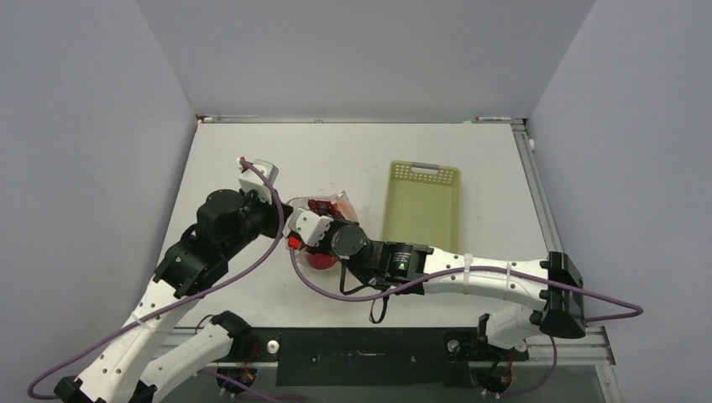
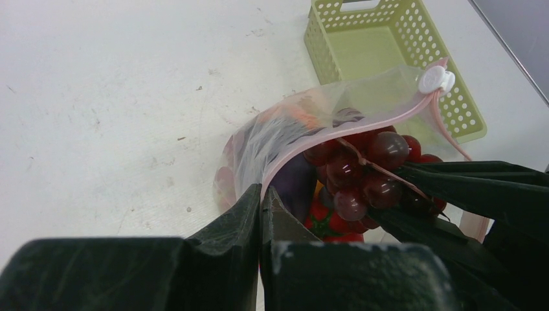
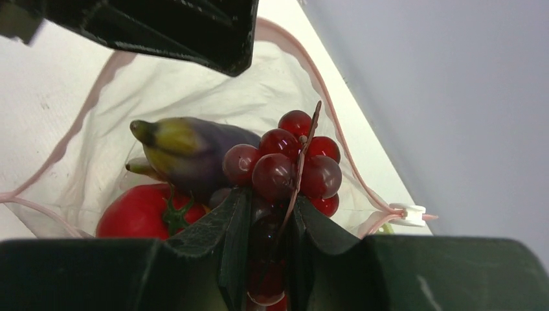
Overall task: Place the food in the zip-top bag and seal the zipper
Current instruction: Place the fake fruit in the zipper food storage bag.
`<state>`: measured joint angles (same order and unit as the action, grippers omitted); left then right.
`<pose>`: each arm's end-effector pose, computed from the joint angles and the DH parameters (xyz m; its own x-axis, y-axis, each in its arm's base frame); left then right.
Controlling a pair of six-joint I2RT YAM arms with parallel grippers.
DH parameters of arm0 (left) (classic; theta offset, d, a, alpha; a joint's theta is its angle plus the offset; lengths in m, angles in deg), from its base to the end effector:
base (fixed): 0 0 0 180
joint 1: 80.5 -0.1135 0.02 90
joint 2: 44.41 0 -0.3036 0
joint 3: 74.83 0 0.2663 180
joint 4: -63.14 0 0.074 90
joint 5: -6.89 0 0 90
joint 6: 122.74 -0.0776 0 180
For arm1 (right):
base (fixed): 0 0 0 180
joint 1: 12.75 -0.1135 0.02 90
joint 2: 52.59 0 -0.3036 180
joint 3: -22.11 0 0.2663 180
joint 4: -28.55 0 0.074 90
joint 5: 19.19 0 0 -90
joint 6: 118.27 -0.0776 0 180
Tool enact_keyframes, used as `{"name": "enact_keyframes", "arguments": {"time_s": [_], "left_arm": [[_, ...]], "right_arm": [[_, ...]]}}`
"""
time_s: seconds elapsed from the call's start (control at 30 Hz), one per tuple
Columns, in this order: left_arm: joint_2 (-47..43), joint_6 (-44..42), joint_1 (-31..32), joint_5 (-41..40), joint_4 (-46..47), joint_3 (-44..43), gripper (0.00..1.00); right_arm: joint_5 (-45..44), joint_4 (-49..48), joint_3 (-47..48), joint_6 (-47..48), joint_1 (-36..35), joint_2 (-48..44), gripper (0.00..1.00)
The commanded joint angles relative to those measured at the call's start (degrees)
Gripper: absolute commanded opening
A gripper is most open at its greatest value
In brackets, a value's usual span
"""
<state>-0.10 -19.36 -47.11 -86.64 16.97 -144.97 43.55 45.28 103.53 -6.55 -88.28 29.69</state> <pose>0.1566 -0.0975 0.3890 -0.3983 -0.0141 -0.9171 0.4203 0.8859 -0.1962 0.1298 0.3608 0.3671 0.2080 -0.5105 -0.8343 -0.7262 0.4908 -0.4814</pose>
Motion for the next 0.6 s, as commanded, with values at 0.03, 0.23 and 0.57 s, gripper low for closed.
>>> {"name": "enact_keyframes", "arguments": {"time_s": [0.03, 0.23, 0.57], "left_arm": [[-0.2, 0.4, -0.3, 0.6, 3.8, 0.1, 0.00], [-0.1, 0.4, -0.3, 0.6, 3.8, 0.1, 0.00], [0.0, 0.4, -0.3, 0.7, 3.9, 0.1, 0.00]], "right_arm": [[2.2, 2.2, -0.3, -3.9, 1.8, -0.9, 0.05], [-0.2, 5.4, 2.1, -9.1, 4.5, 0.2, 0.12], [-4.8, 6.0, 4.6, -13.3, 5.6, 0.9, 0.68]]}}
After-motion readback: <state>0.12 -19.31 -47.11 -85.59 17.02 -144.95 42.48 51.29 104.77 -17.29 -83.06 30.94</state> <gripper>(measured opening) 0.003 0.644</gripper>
